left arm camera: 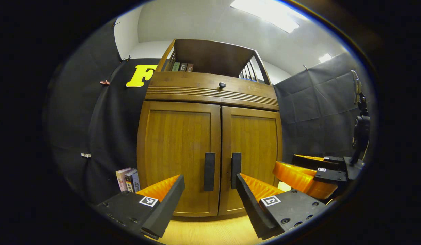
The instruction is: Open the right door of the double-door shoe cabinet with the right hand, and open the left door with the left hand.
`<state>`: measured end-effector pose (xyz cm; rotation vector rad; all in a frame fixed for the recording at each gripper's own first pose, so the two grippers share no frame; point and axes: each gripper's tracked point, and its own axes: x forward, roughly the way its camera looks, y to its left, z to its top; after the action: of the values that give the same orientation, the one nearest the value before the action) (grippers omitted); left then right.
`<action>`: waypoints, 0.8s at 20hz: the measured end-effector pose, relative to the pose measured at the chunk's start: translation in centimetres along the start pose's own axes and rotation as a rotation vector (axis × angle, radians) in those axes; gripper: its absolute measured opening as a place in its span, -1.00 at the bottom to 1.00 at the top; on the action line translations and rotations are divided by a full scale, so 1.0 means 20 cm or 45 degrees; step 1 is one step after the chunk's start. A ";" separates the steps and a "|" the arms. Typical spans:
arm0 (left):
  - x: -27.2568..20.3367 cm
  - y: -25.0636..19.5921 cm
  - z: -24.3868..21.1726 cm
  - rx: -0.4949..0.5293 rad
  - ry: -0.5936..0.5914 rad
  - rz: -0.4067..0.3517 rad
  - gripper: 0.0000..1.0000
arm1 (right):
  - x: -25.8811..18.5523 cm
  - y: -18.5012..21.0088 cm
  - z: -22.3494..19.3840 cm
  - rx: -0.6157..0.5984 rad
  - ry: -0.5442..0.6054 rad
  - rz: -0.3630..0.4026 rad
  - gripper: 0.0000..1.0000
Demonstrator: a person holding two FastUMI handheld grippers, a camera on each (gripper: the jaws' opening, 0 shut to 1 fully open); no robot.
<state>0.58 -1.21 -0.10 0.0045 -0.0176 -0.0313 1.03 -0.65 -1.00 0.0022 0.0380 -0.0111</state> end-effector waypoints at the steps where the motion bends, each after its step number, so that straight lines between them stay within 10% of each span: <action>1: 0.00 0.00 0.00 -0.001 0.002 0.003 0.87 | 0.01 0.00 -0.01 0.000 0.007 0.002 0.91; 16: 0.25 0.13 -0.15 -0.041 0.072 -0.007 0.87 | 0.42 -0.08 -0.31 0.099 0.110 -0.023 0.93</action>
<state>5.68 1.26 -2.97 -0.0269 0.0395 -0.0373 9.22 -2.32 -7.54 0.0804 0.1241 -0.0308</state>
